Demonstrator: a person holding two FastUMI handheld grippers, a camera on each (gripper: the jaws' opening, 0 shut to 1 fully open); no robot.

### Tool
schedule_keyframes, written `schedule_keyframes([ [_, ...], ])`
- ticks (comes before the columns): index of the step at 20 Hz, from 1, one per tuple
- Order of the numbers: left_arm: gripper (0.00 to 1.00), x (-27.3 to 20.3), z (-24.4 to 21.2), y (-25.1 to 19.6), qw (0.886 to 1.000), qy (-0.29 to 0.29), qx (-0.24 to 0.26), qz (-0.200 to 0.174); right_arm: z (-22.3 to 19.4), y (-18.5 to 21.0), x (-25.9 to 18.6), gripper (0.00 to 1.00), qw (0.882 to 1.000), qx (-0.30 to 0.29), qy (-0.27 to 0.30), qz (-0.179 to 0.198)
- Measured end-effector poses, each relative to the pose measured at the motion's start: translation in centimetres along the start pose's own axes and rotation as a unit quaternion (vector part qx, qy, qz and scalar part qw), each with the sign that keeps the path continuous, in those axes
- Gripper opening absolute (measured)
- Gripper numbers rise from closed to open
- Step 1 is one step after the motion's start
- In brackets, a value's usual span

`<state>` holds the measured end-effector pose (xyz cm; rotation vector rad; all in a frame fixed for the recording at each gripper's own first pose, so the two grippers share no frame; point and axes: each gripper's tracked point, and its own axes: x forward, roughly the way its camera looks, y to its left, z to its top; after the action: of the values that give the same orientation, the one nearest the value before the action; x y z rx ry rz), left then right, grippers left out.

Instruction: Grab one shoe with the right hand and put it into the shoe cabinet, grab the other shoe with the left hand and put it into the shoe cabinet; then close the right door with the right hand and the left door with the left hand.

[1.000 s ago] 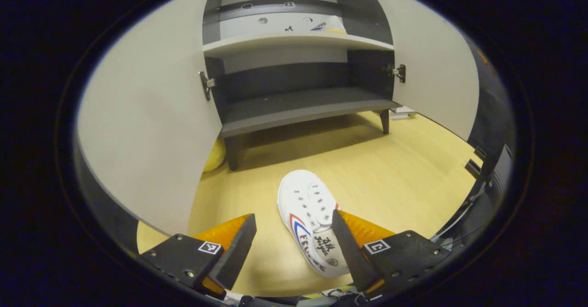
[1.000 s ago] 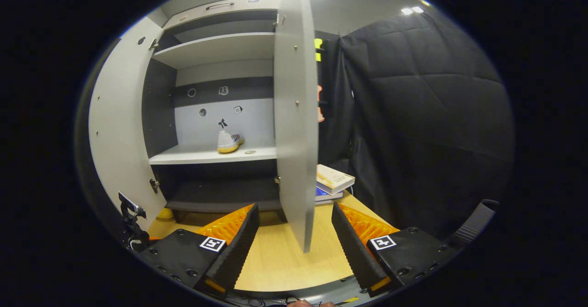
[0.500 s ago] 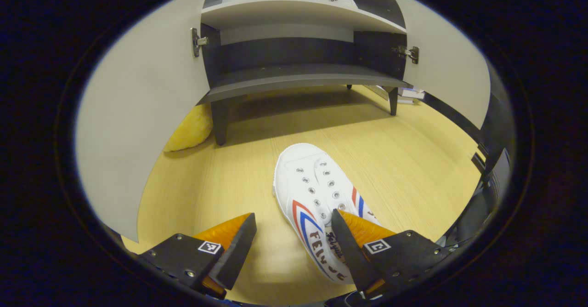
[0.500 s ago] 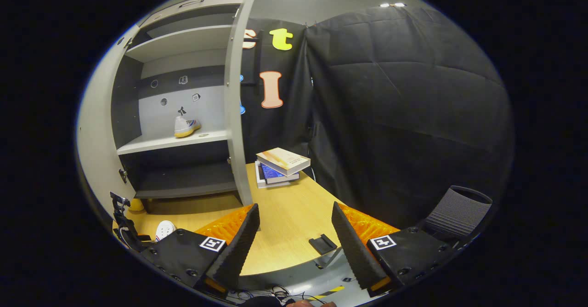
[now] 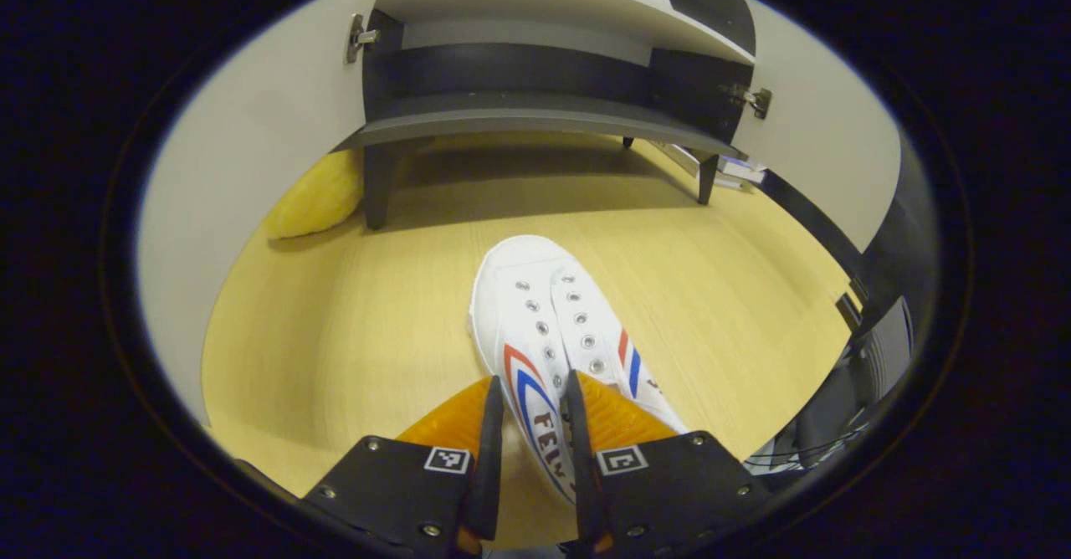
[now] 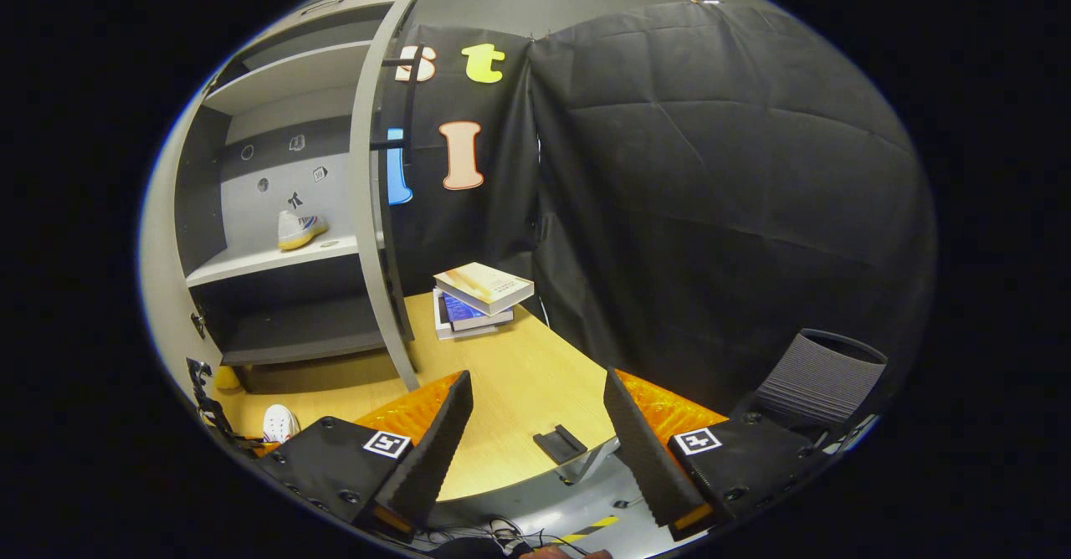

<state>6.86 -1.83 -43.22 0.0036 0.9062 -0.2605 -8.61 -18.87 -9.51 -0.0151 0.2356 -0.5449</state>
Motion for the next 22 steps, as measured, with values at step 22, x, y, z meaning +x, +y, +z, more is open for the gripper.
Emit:
schedule_keyframes([
  [22,0.01,-6.2,8.2,3.1,0.991,-0.059,-0.100,0.069,7.7,-4.5,15.7,0.98,0.999,0.030,-0.026,-0.002],
])
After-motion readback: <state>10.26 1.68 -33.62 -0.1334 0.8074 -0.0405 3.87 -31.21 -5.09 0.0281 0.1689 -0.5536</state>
